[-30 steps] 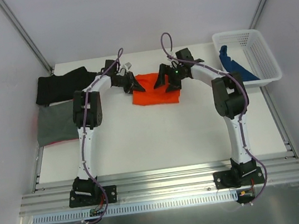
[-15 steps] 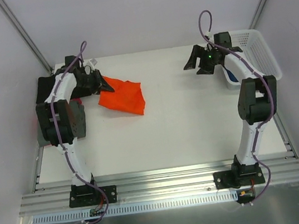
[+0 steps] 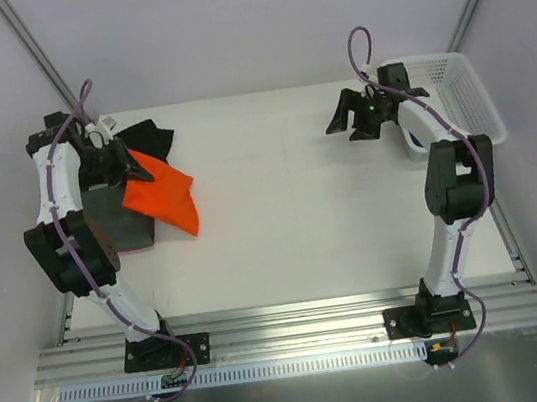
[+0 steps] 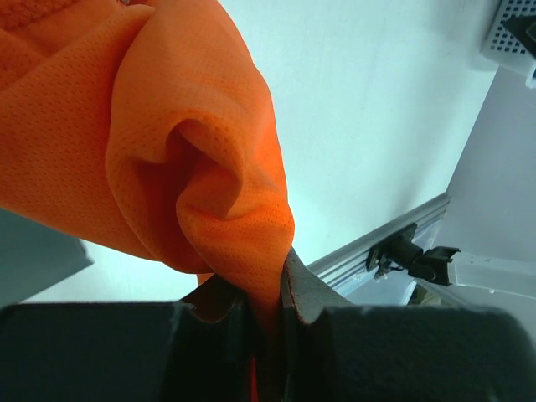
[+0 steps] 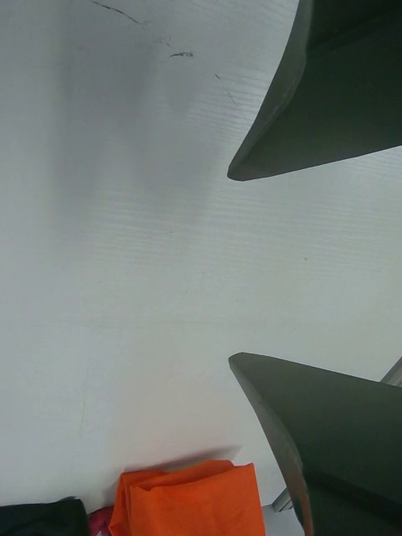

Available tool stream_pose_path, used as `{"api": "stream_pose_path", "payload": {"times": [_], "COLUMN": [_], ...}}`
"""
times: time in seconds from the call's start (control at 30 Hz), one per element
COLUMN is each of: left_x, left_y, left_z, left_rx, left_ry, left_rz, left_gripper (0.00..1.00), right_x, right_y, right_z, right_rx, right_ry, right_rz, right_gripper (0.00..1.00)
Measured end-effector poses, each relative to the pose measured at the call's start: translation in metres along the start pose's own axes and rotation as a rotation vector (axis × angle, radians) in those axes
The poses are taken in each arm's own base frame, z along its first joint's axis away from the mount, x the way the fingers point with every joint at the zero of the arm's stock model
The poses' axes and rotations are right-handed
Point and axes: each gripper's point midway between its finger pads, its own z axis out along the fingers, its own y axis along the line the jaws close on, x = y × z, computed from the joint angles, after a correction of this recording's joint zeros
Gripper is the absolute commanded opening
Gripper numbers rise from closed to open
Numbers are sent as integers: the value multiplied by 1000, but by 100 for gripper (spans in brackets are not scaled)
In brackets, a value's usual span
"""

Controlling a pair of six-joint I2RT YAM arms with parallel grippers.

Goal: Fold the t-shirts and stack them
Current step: Put the neatly folded tshirt into the corner of the board with the left arm

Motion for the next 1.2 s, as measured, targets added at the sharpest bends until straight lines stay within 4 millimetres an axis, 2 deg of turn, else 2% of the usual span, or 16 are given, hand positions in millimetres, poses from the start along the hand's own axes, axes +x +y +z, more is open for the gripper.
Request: {"api": "stream_pose_path", "payload": {"times": [0.2, 0.4, 0.53, 0.77, 1.07, 1.2], "left_x": [2, 5, 3, 3, -10, -13], "left_y": [20, 18, 24, 43, 90, 104], "left_z": [-53, -90, -106, -113, -96, -94], "left_rx": [-56, -80, -95, -129, -207, -247], "left_ry": [-90, -143, -175, -173, -103, -90], "left_rz": [-41, -34, -39, -80, -146, -158], "left_gripper": [0, 0, 0, 0, 0, 0], "right_x": [-1, -1, -1, 3, 3, 7], "right_y": [0, 2, 7, 19, 20, 18], "right_z": [0, 1, 4, 9, 11, 12], "right_rx": [-1, -4, -13, -30, -33, -30], "right_ry": [-3, -5, -9, -2, -5, 3], "right_rz": [-3, -8, -21, -44, -49, -44], "right_gripper": [88, 88, 88, 88, 88, 88]}}
